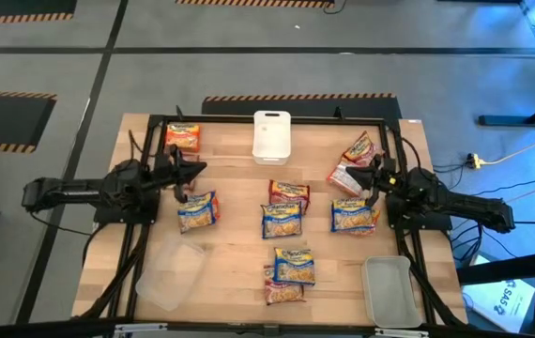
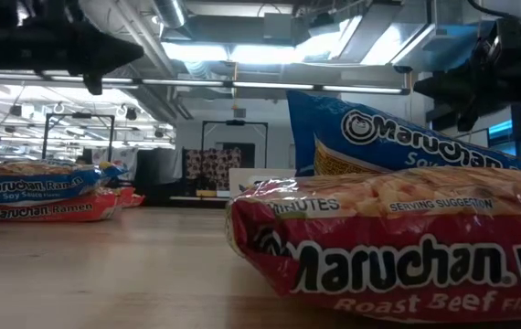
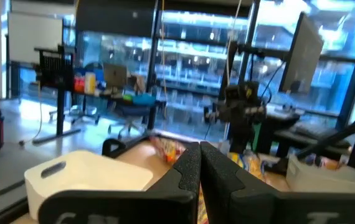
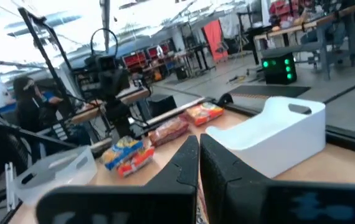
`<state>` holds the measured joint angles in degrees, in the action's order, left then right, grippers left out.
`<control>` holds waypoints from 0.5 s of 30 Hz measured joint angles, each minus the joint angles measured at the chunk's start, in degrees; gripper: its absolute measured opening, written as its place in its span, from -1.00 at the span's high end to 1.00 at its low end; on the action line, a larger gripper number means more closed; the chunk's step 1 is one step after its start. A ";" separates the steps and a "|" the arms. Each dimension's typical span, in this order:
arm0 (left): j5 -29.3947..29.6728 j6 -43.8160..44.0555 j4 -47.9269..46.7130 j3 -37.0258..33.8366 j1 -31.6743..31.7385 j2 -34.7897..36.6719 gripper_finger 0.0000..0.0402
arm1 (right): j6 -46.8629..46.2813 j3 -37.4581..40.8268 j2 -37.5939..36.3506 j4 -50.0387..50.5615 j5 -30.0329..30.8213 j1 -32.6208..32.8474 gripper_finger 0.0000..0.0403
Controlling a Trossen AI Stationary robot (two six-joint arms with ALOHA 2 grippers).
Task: Sort Maruchan noodles
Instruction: Put the blue noodle pack into the white bin
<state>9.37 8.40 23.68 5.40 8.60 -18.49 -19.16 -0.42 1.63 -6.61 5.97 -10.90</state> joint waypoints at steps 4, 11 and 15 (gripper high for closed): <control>0.00 0.00 0.62 4.30 0.00 -10.40 0.99 | -0.07 0.00 0.02 0.28 0.01 0.00 0.99; -0.02 -3.56 11.92 8.50 0.00 -28.99 0.99 | 0.08 0.00 0.02 0.33 3.37 0.00 0.99; 0.00 -7.11 19.54 10.70 0.00 -37.24 0.99 | 0.09 -0.01 0.02 0.46 3.52 0.00 0.99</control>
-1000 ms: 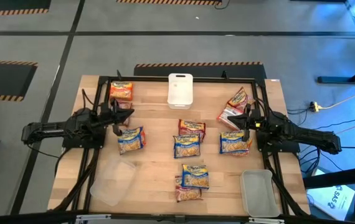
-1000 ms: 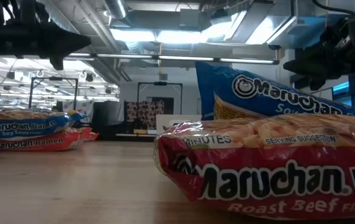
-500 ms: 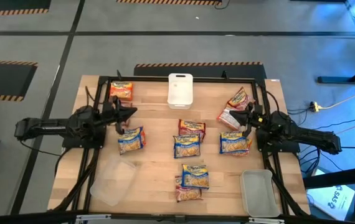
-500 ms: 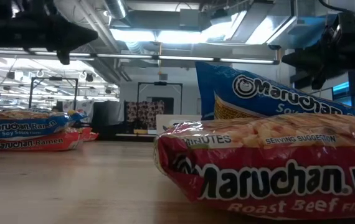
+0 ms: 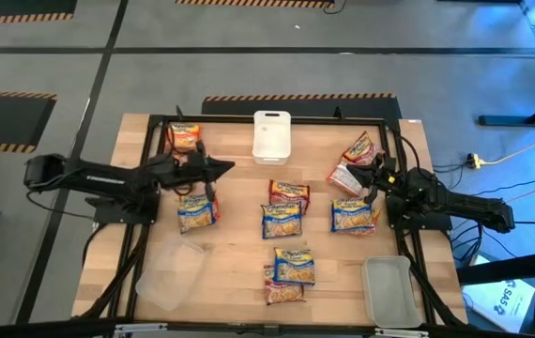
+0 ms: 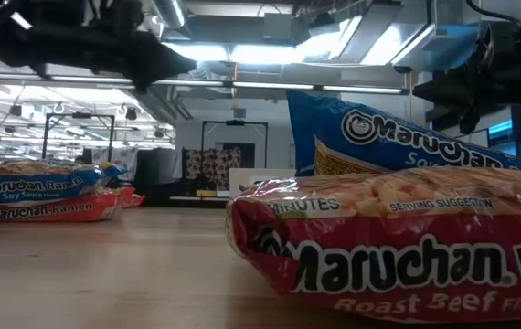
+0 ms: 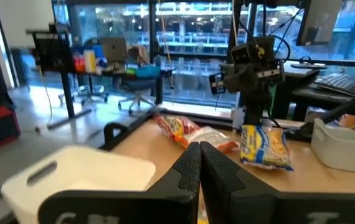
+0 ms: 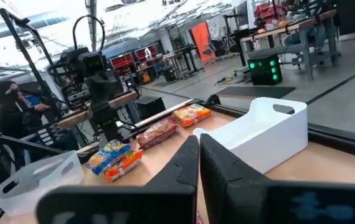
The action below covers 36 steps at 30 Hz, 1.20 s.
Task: Sort Maruchan noodles
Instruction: Put the blue noodle pack into the white bin
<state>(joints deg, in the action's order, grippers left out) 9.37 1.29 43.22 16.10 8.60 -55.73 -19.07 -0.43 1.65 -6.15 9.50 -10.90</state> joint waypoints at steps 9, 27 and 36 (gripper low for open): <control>-0.02 0.83 4.07 5.97 -0.01 -10.54 0.99 | 0.02 0.00 0.00 0.32 -0.02 0.00 0.99; -21.82 10.66 -15.64 26.69 -0.92 -32.82 0.16 | 2.56 0.00 1.97 -0.91 -8.04 0.09 0.97; -18.73 9.40 -15.56 31.95 -1.79 -38.74 0.10 | 2.57 -0.04 12.23 -5.39 -11.71 0.07 0.32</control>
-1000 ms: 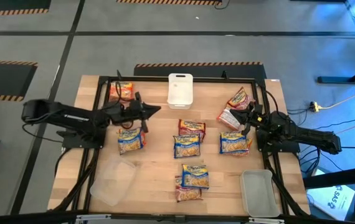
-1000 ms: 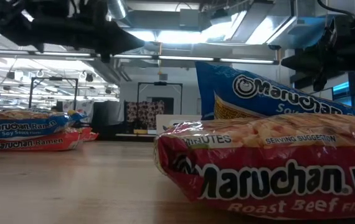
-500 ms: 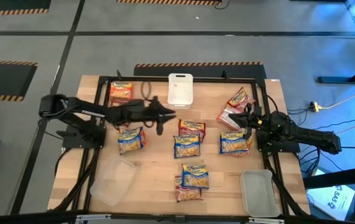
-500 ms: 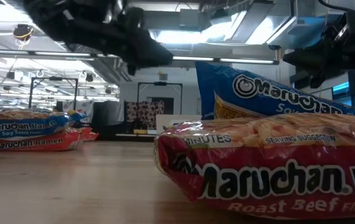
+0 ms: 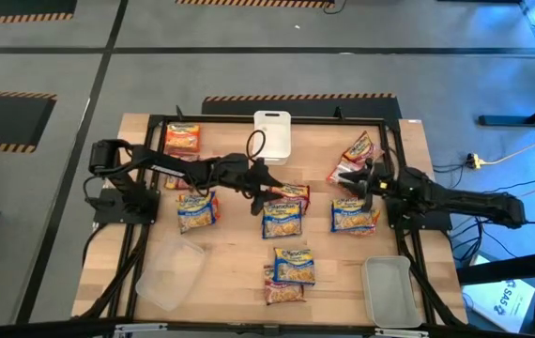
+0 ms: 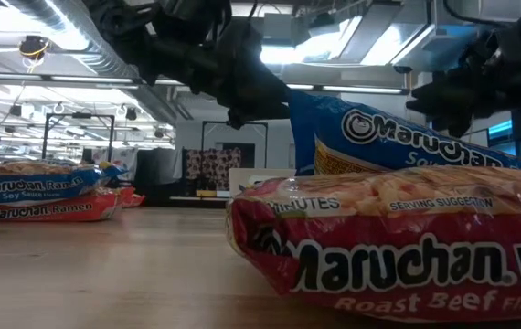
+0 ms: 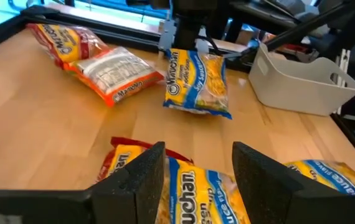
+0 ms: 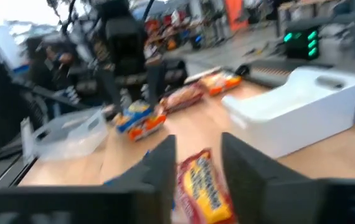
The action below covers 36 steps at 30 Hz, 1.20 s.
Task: Sort Maruchan noodles
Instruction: Put the blue noodle pack into the white bin
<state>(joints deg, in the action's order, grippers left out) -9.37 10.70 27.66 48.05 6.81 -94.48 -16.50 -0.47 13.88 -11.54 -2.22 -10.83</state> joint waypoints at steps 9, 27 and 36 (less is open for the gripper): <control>-4.51 0.95 0.41 0.00 -0.13 -0.02 0.10 | -1.31 0.00 15.29 -12.56 -6.35 0.00 -0.35; -1.35 8.92 -20.69 -0.02 -1.70 -0.04 0.11 | -5.68 -13.84 54.35 -18.59 -2.91 15.88 -0.35; 4.34 10.18 -21.23 -3.99 -6.76 -0.07 0.11 | -22.17 -19.47 68.09 -18.30 -2.76 18.36 -0.25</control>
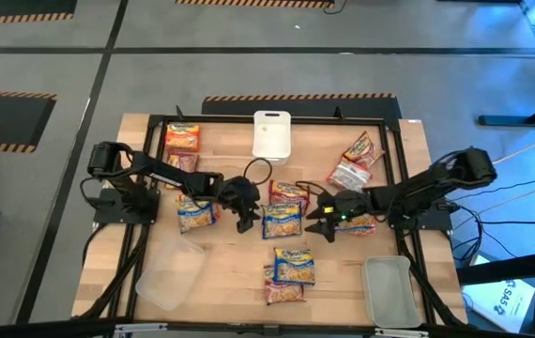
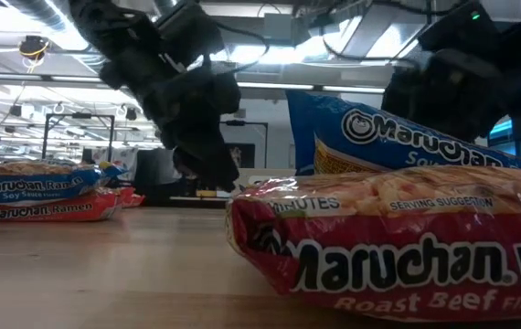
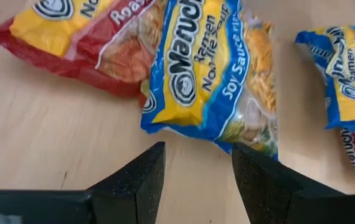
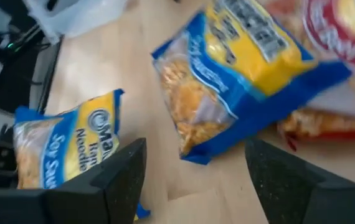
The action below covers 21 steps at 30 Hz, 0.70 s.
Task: Sort Maruchan noodles
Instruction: Put the blue noodle pack into the white bin
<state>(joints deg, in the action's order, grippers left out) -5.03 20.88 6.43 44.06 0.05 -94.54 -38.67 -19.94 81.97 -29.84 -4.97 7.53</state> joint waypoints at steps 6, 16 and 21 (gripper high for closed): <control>1.52 1.27 8.35 -3.54 -2.08 -1.31 0.11 | -7.02 -2.26 6.01 -0.03 -0.09 0.00 -0.21; 1.72 3.10 16.34 -4.49 -3.09 -8.63 0.11 | -9.25 -5.63 10.29 -0.15 1.97 -0.04 -0.21; 1.29 3.00 23.18 -4.49 -3.12 -11.47 0.11 | -8.72 -6.02 10.27 -0.05 5.46 -0.04 -0.21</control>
<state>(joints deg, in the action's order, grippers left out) -3.73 23.88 29.61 39.57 -3.07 -106.01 -47.39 -25.96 92.25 -29.89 0.49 7.49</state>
